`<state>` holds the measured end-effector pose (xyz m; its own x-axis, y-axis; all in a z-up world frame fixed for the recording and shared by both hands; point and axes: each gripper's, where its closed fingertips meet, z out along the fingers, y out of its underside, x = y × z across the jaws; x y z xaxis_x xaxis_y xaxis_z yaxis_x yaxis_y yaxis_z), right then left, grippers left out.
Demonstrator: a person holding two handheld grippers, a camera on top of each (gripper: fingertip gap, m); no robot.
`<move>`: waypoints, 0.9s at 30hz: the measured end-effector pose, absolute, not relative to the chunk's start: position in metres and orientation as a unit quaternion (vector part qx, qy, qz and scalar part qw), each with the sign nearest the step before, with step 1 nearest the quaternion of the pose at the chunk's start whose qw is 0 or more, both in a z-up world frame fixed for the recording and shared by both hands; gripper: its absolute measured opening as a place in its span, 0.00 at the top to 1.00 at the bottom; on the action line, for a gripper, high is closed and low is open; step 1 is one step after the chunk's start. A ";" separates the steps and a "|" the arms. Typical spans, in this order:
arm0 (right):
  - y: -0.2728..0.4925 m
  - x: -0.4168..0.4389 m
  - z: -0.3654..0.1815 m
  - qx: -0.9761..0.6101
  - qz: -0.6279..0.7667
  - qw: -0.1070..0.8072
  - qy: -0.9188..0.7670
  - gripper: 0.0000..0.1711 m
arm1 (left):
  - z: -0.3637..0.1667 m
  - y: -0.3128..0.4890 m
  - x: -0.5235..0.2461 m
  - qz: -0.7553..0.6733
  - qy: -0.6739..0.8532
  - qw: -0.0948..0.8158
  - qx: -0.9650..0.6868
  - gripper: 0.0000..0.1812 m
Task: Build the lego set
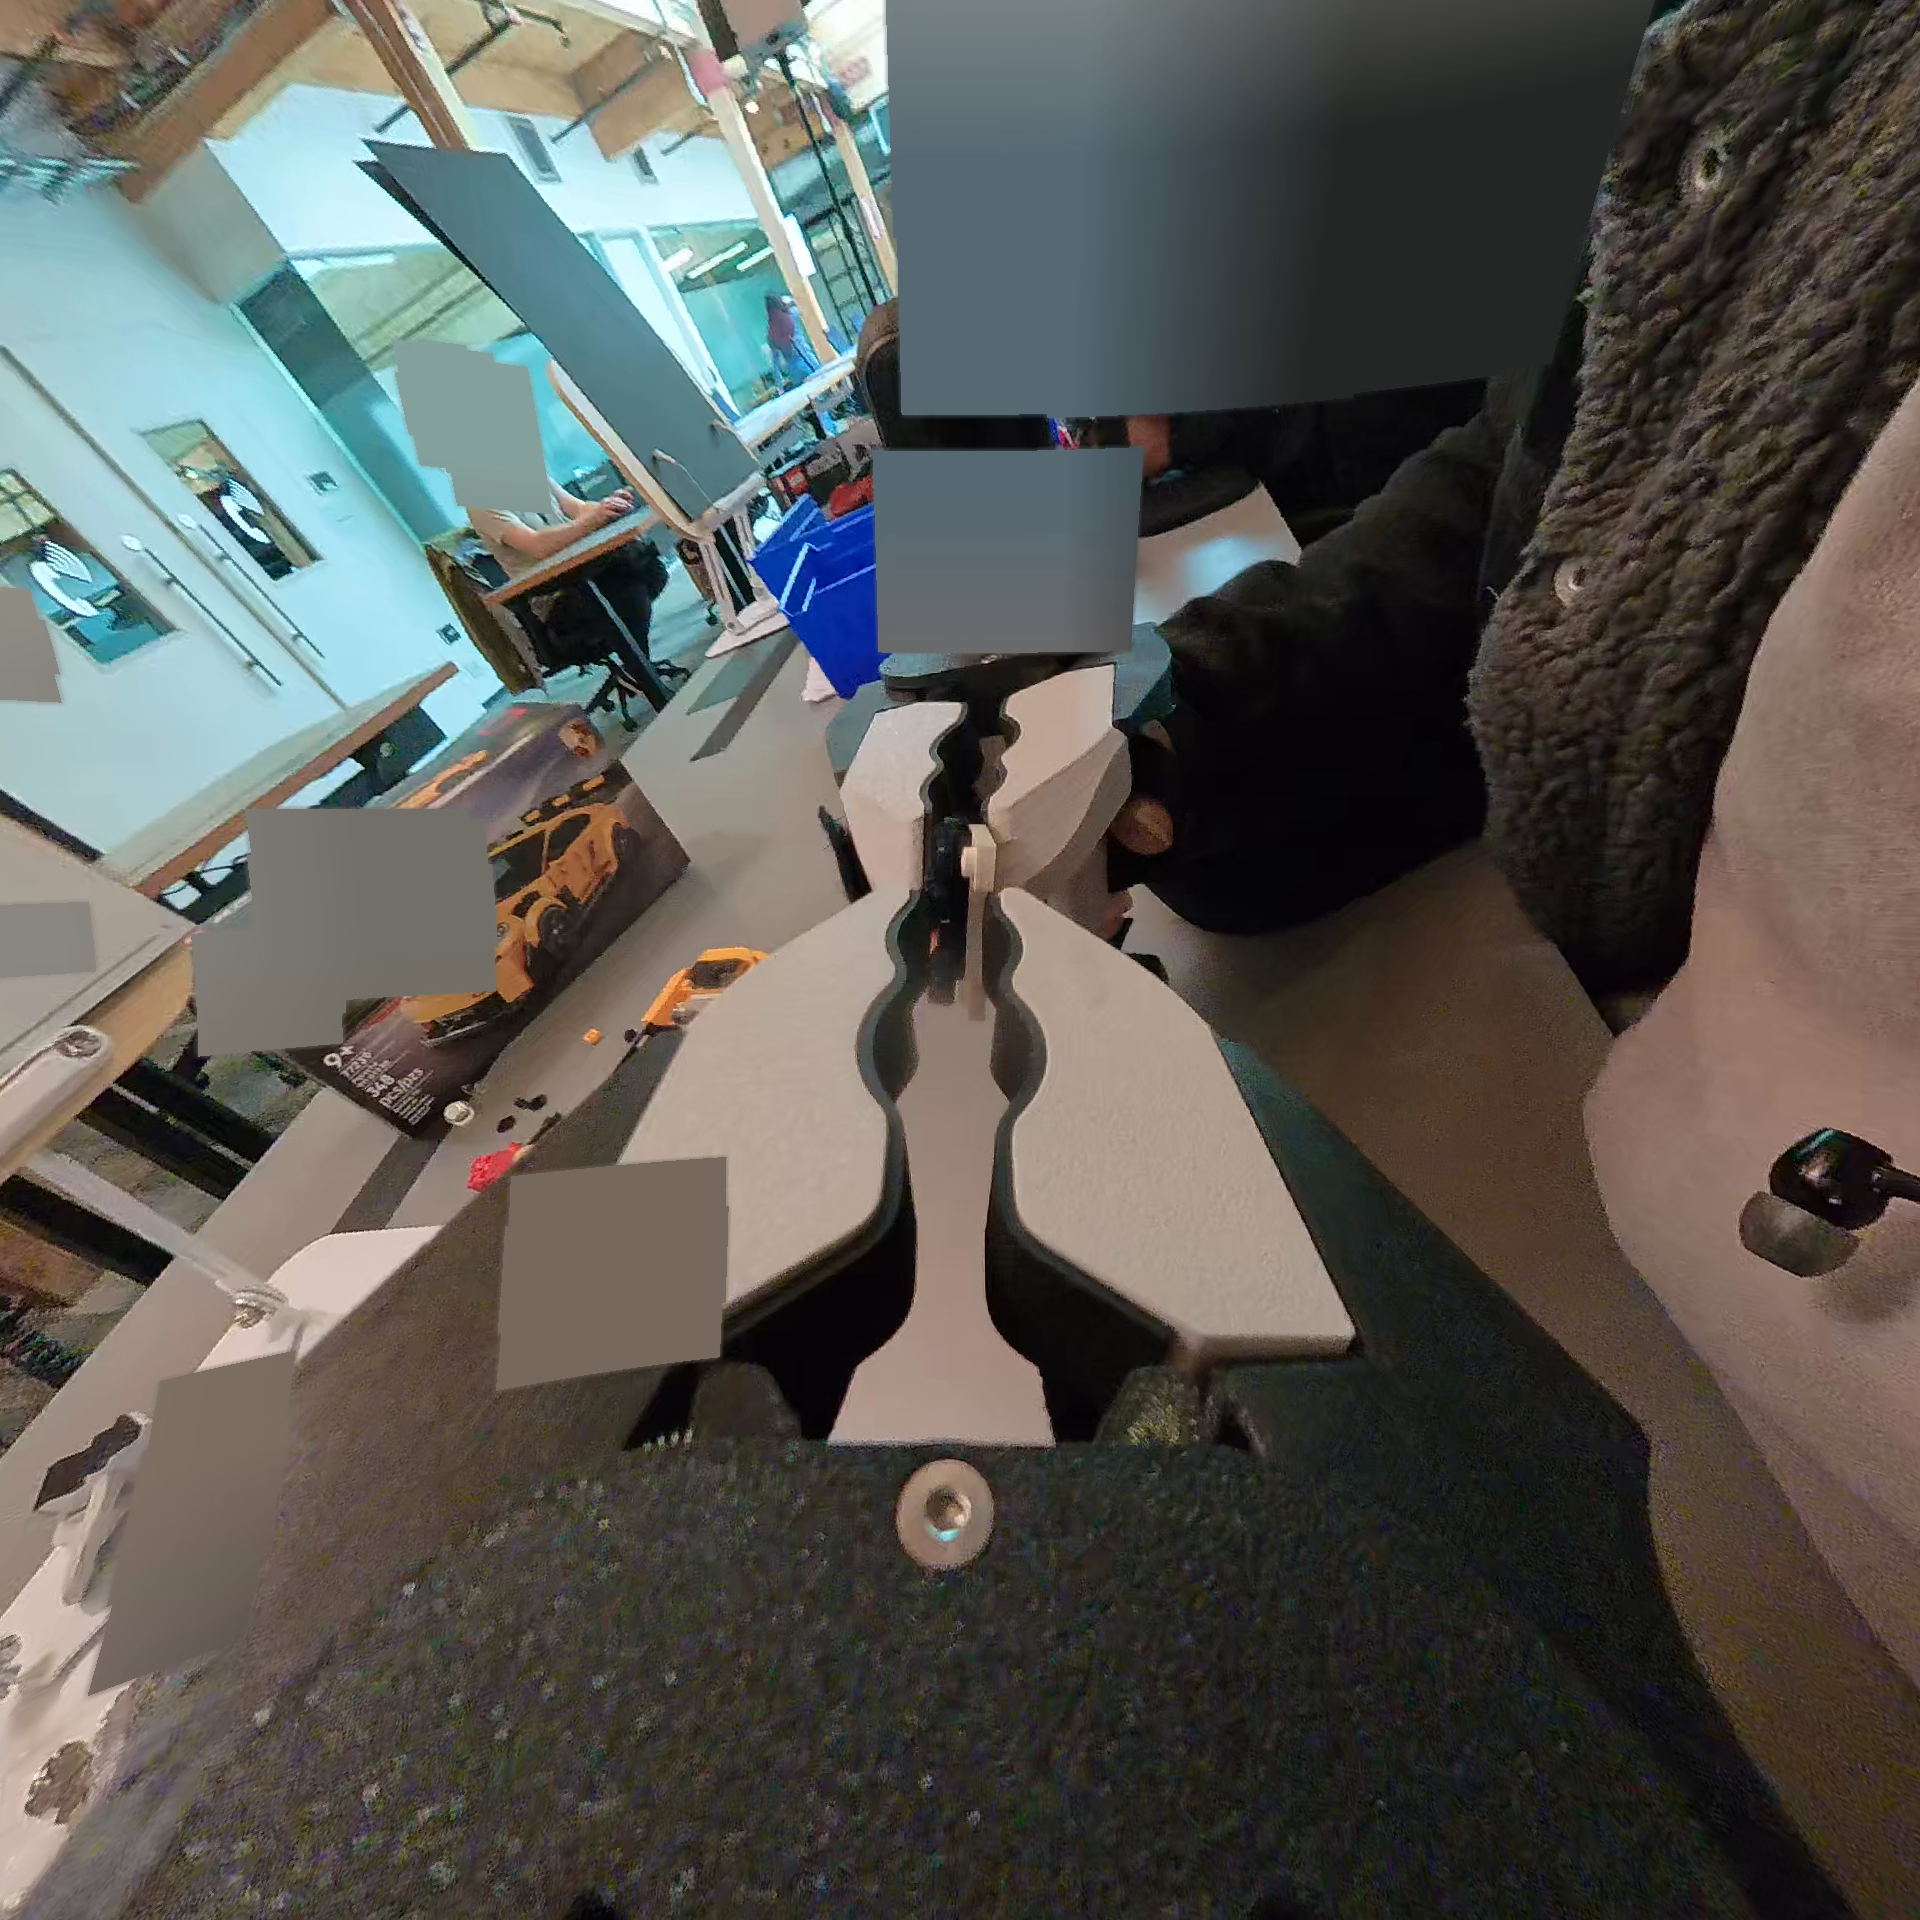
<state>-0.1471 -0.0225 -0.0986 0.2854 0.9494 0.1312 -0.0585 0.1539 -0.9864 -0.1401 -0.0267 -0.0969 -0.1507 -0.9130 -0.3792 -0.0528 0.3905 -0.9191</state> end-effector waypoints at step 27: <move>-0.001 -0.157 -0.101 -0.619 0.316 0.610 -0.381 0.94 | -0.100 -0.008 -0.150 -0.766 0.402 0.362 -0.348 0.95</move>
